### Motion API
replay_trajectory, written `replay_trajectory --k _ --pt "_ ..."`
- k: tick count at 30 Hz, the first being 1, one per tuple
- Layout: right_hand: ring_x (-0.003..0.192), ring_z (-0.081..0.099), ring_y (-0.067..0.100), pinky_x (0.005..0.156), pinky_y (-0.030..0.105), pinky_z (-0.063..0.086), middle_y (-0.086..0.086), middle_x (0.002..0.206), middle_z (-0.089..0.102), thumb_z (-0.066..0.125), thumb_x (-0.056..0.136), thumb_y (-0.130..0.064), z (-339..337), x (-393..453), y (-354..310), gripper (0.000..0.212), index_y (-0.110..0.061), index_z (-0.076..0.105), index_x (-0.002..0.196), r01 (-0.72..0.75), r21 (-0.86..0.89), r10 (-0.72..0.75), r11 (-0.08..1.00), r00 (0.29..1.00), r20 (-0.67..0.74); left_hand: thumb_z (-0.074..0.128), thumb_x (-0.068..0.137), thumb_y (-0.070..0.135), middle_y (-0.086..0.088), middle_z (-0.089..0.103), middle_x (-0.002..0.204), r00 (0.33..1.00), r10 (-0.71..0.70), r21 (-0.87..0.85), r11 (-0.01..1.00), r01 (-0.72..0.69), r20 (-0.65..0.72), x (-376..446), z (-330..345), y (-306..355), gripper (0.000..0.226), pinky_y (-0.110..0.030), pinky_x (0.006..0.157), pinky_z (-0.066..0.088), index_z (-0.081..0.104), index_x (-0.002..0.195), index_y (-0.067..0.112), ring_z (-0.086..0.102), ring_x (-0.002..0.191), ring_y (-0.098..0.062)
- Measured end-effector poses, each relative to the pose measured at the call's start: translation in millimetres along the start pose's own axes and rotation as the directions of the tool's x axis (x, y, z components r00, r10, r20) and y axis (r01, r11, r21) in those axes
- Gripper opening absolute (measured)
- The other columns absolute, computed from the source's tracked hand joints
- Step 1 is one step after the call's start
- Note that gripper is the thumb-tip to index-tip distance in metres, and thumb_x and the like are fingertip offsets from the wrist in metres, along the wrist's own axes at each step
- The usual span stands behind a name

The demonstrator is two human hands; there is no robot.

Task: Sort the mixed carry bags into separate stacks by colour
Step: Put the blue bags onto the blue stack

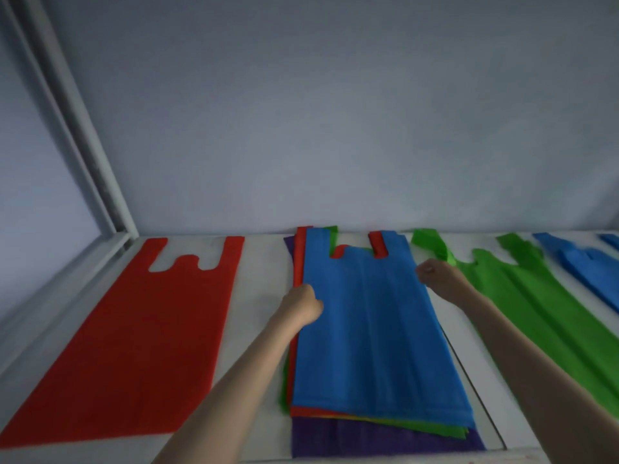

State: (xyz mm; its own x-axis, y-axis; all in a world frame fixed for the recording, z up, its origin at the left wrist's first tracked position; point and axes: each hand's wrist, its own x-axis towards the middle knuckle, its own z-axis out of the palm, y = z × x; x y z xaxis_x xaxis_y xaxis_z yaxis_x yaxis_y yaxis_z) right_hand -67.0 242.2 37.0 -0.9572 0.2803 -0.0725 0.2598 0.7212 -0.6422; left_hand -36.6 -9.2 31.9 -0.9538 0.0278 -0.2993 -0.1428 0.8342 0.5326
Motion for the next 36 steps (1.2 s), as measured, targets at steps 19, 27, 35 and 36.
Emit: replay_trajectory --k 19,27,35,36 --pt "0.106 0.055 0.035 0.076 0.031 0.039 0.024 0.117 0.059 0.058 0.087 -0.005 42.2 46.2 5.8 0.041 0.003 0.049 0.126 -0.054 0.084 0.053 0.995 0.999 0.004 0.056 0.090 0.007 -0.018 0.053 0.128 0.956 -0.287 -0.314 0.914 0.258 -0.052 62.8 29.5 -0.1 0.050 -0.035 0.094 0.049 0.035 0.134 -0.004 0.057 0.117 -0.032" --pt "0.118 0.051 0.032 0.092 0.034 0.041 0.022 0.129 0.054 0.059 0.085 -0.006 54.7 42.2 -9.7 0.046 0.004 0.045 0.127 -0.029 0.008 0.027 1.000 0.993 0.112 0.049 0.090 0.008 -0.018 0.058 0.122 0.951 -0.298 -0.320 0.911 0.259 -0.080 62.8 22.6 -11.8 0.037 -0.036 0.088 0.050 0.047 0.125 -0.006 0.060 0.109 -0.032" --pt "0.113 0.052 0.037 0.076 0.029 0.038 0.026 0.125 0.051 0.044 0.089 -0.001 56.7 43.5 -6.8 0.041 0.009 0.042 0.129 -0.167 -0.046 0.171 0.985 0.981 0.089 0.043 0.094 0.005 -0.020 0.047 0.137 0.968 -0.250 -0.317 0.919 0.233 -0.014 54.2 21.5 -15.1 0.050 -0.035 0.093 0.047 0.027 0.140 -0.002 0.053 0.121 -0.032" --pt "0.116 0.051 0.038 0.077 0.030 0.038 0.027 0.128 0.050 0.043 0.089 -0.001 56.2 42.3 -5.9 0.043 0.008 0.040 0.131 -0.174 -0.034 0.177 0.984 0.981 0.080 0.043 0.094 0.004 -0.020 0.045 0.140 0.968 -0.249 -0.309 0.922 0.234 -0.010 53.4 21.8 -15.0 0.053 -0.035 0.094 0.047 0.024 0.143 -0.003 0.052 0.123 -0.032"
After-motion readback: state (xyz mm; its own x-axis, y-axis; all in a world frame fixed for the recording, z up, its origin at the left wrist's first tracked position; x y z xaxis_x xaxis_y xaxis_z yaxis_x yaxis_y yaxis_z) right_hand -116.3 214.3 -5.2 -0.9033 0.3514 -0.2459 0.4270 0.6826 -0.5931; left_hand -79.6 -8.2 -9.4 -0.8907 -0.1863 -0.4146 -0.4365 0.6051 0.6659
